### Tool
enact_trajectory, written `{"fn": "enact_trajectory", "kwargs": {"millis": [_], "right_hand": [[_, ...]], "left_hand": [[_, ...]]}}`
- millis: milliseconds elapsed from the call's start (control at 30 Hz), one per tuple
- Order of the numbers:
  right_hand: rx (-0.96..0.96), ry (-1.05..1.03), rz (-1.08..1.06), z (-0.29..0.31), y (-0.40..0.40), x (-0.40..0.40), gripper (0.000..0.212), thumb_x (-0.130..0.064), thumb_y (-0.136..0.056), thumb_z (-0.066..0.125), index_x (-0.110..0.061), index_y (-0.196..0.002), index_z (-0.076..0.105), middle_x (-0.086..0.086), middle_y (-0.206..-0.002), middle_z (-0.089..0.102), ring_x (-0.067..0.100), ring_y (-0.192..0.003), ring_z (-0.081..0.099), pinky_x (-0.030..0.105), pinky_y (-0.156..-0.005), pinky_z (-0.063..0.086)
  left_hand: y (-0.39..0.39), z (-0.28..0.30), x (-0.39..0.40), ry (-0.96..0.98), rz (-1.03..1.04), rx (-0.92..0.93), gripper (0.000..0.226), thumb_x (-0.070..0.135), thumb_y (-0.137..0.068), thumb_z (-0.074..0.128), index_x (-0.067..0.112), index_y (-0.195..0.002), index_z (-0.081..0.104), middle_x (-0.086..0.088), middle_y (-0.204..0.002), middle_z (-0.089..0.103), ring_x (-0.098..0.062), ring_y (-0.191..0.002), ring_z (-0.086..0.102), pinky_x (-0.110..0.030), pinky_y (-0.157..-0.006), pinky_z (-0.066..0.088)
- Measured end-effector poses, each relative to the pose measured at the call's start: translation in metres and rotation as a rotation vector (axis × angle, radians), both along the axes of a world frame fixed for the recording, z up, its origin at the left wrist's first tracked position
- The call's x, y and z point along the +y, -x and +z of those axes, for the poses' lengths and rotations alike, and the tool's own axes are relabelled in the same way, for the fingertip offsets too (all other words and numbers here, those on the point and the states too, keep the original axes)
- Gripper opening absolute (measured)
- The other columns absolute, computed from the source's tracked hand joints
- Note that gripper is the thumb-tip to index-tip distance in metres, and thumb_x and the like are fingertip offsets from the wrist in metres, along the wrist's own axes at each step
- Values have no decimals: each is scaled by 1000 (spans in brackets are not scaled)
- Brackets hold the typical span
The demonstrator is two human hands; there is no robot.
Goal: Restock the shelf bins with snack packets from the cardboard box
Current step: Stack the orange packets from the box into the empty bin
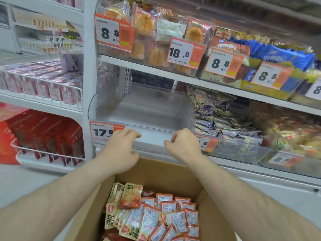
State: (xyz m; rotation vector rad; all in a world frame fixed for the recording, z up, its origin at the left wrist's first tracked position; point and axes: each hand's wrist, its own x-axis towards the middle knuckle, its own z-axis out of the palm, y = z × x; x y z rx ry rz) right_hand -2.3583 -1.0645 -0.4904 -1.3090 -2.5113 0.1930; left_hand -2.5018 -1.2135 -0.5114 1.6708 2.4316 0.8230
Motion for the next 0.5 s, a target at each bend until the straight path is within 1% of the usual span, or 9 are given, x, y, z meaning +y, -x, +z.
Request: {"fn": "enact_trajectory", "kwargs": {"millis": [100, 267, 333, 400, 433, 467, 500], "right_hand": [[1, 23, 16, -8, -9, -11, 28, -39, -86, 60, -17, -103, 66, 5, -117, 52, 31, -98, 61, 36, -85, 50], [-15, 67, 45, -13, -13, -19, 34, -37, -86, 61, -15, -112, 61, 3, -122, 46, 28, -102, 59, 35, -87, 49], [-20, 52, 80, -17, -17, -17, 36, -37, -87, 63, -14, -114, 60, 2, -125, 44, 27, -104, 58, 35, -88, 49], [2, -2, 90, -25, -23, -23, 38, -36, -86, 68, -13, -115, 60, 2, -133, 40, 26, -106, 59, 34, -89, 48], [64, -71, 108, -30, -28, -29, 36, -31, -84, 71, -12, -113, 61, 4, -139, 38, 27, -102, 61, 33, -87, 49], [146, -178, 161, -39, -32, -37, 33, -25, -80, 74, -11, -108, 62, 8, -141, 40, 27, -91, 63, 32, -80, 50], [217, -290, 239, -50, -35, -44, 28, -20, -76, 75, -11, -100, 64, 12, -137, 47, 26, -78, 63, 30, -72, 50]], "left_hand": [[-3, 5, -10, 22, -7, -4, 59, 16, -88, 58, 20, -144, 42, 2, -147, 40, -19, -139, 26, -30, -115, 23], [-4, 13, -19, 61, -40, -3, 60, 18, -90, 57, 21, -147, 38, 4, -149, 39, -16, -141, 24, -34, -117, 25], [-3, 10, -22, 87, -55, -14, 60, 18, -91, 56, 21, -148, 37, 3, -150, 39, -17, -141, 27, -34, -117, 27], [-3, 4, -23, 116, -73, -60, 60, 18, -91, 56, 22, -148, 38, 3, -151, 40, -17, -141, 31, -33, -115, 31], [-4, 0, -23, 136, -81, -105, 60, 18, -91, 57, 23, -148, 38, 3, -151, 41, -16, -140, 35, -32, -113, 34], [-6, -4, -22, 162, -92, -151, 59, 18, -91, 57, 23, -147, 40, 4, -150, 43, -15, -138, 39, -30, -111, 36], [-6, -9, -20, 192, -108, -185, 58, 18, -91, 58, 24, -146, 41, 5, -148, 45, -14, -135, 43, -30, -110, 39]]}}
